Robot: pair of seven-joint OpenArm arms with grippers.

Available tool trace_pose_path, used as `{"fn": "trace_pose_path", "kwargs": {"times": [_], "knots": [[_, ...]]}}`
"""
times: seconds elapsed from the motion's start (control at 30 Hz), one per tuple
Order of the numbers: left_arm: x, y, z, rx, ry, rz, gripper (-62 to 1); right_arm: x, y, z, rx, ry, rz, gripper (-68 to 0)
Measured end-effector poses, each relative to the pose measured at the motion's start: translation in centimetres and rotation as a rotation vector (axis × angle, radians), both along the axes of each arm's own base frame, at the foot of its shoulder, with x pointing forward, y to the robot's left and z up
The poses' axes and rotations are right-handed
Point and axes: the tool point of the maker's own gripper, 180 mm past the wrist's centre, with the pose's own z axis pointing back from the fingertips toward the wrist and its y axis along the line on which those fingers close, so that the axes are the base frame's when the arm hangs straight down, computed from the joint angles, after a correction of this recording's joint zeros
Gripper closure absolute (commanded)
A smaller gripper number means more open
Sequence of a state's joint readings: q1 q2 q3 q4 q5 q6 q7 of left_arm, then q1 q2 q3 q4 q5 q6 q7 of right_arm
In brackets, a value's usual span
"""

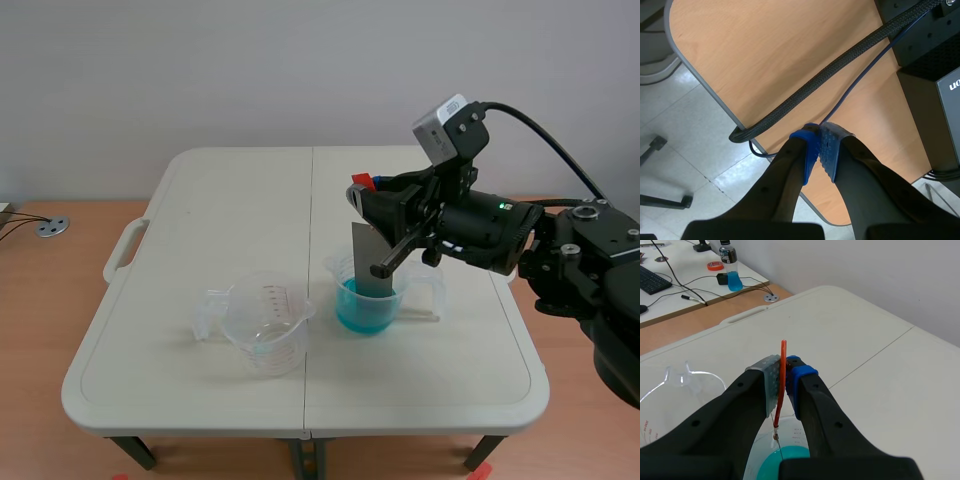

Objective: Hold the metal plate by the orange handle, dip it into the blue solution, take it out and point at it, then put the plate back in the beaker on the left.
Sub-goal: 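Hold the plate still in the solution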

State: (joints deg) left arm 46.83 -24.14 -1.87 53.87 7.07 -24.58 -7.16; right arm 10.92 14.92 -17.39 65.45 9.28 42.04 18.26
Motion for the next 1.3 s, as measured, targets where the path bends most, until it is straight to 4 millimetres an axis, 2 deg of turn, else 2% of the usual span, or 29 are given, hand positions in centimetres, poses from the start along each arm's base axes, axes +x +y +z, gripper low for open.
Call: {"fn": "trace_pose_path", "kwargs": {"times": [1.3], "knots": [[0.00,0.00,0.00,0.000,0.000,0.000,-1.2,-0.04,0.03,0.02,-0.005,-0.008,0.003,-1.3]]}}
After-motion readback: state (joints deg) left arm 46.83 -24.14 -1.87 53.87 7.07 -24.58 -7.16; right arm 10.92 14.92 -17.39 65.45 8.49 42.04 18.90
